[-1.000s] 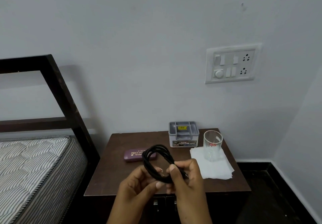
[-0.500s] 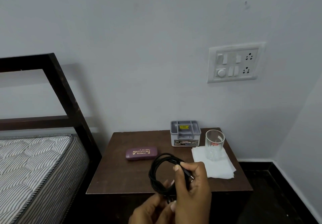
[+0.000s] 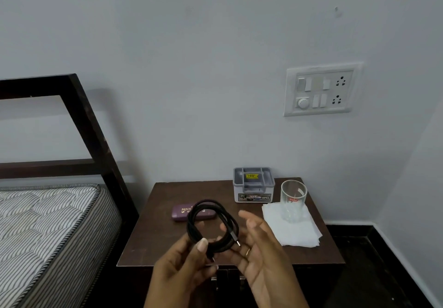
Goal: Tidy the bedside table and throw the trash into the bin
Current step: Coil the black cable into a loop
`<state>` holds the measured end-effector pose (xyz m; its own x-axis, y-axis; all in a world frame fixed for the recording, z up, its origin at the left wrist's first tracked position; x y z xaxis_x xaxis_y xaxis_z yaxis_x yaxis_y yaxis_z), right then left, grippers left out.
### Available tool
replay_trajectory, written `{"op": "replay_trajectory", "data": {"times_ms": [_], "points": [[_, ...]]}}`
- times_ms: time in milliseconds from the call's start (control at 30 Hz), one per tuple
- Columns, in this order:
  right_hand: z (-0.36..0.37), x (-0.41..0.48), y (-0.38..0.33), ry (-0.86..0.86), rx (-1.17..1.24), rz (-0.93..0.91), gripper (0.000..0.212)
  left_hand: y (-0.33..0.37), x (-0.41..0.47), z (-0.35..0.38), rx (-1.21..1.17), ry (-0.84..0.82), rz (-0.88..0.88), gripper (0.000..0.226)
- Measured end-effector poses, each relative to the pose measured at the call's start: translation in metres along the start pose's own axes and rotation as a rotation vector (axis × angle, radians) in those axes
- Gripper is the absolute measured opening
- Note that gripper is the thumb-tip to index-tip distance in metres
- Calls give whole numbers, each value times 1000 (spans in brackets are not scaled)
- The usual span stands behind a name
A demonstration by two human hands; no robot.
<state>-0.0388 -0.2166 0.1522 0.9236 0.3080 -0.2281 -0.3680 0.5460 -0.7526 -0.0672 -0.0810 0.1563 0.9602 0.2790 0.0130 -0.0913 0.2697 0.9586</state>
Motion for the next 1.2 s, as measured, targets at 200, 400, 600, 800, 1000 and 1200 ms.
{"op": "replay_trajectory", "data": {"times_ms": [200,400,600,800,1000,1200], "points": [[-7,4,0,-44,-193,-55,52,5,2,4,140,-30,92,36],[-11,4,1,76,-289,-13,48,4,7,4,401,-70,190,40],[-18,9,18,92,-27,109,32,-6,15,9,335,-161,62,40],[-23,12,24,120,4,91,29,-25,22,5,126,-181,-112,32],[-29,39,41,236,-116,117,28,-53,44,-16,200,-85,-88,30],[-34,94,77,292,-332,238,20,-82,90,-59,259,34,-128,11]]}}
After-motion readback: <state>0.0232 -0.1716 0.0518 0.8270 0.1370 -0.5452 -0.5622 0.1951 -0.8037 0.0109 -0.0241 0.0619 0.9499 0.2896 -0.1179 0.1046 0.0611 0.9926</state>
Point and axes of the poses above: each hand's wrist, its own x-axis towards the middle knuckle, its own z-axis out of the palm, y = z × x, the point moved 5 cm from there along x, towards the middle knuckle, and after that the axes turned 11 degrees about z, right-handed, at the moved point
